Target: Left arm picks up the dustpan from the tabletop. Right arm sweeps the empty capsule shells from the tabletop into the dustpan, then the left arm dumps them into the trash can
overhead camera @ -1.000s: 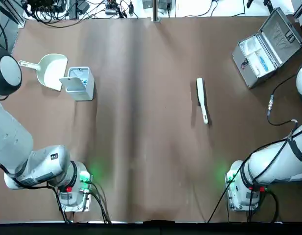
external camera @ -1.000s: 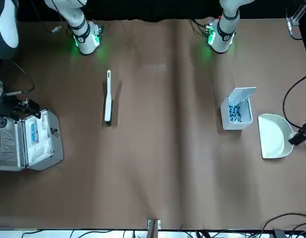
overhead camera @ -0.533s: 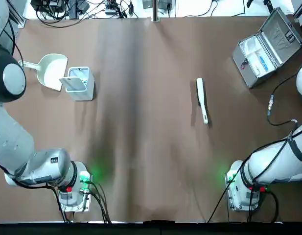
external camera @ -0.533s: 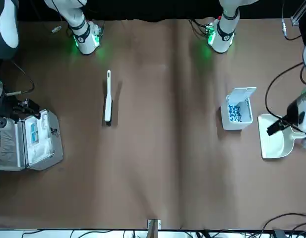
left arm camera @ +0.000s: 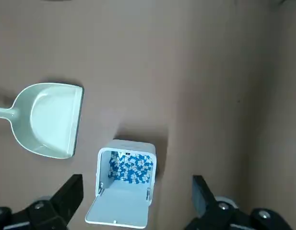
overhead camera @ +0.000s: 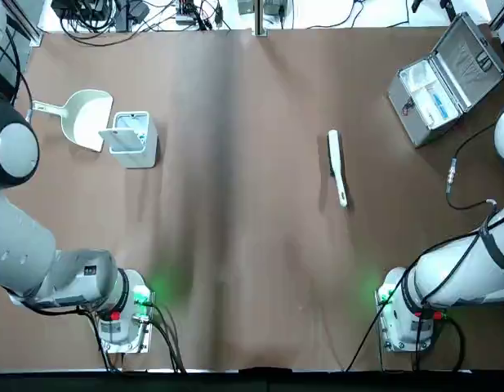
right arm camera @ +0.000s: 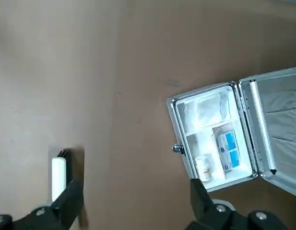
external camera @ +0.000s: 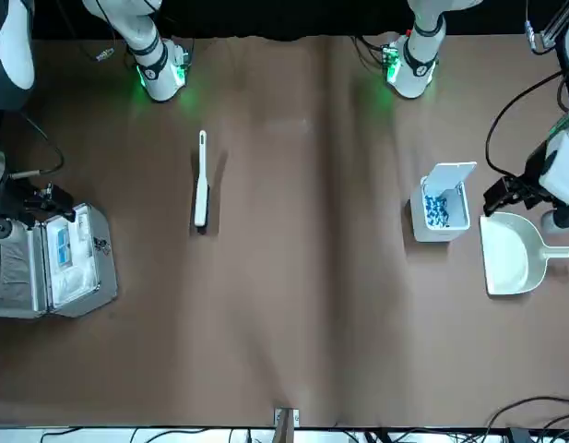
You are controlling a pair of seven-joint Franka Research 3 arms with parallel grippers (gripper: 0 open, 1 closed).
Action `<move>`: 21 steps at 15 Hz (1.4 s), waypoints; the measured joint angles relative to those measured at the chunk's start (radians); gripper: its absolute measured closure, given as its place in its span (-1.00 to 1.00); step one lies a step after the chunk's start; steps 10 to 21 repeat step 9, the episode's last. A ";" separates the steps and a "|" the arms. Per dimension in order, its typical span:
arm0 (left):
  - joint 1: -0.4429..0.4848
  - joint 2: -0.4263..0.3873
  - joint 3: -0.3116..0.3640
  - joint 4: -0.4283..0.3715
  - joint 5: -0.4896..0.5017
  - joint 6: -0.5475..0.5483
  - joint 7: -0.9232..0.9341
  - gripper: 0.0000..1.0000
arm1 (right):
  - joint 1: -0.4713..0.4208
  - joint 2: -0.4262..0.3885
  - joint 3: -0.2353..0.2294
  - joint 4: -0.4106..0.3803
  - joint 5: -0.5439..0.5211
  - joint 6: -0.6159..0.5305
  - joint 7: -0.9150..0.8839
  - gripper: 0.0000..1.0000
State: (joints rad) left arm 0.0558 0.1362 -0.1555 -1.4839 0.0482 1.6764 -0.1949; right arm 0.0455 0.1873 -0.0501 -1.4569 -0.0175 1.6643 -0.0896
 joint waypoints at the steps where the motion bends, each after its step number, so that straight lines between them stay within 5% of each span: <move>1: -0.001 0.000 0.001 0.000 0.000 0.000 0.009 -1.00 | 0.000 0.000 0.000 0.000 0.000 0.000 0.000 -0.97; 21: -0.011 -0.012 0.005 -0.001 0.000 -0.006 0.067 -1.00 | 0.000 0.000 0.000 0.000 0.000 0.004 0.000 -0.97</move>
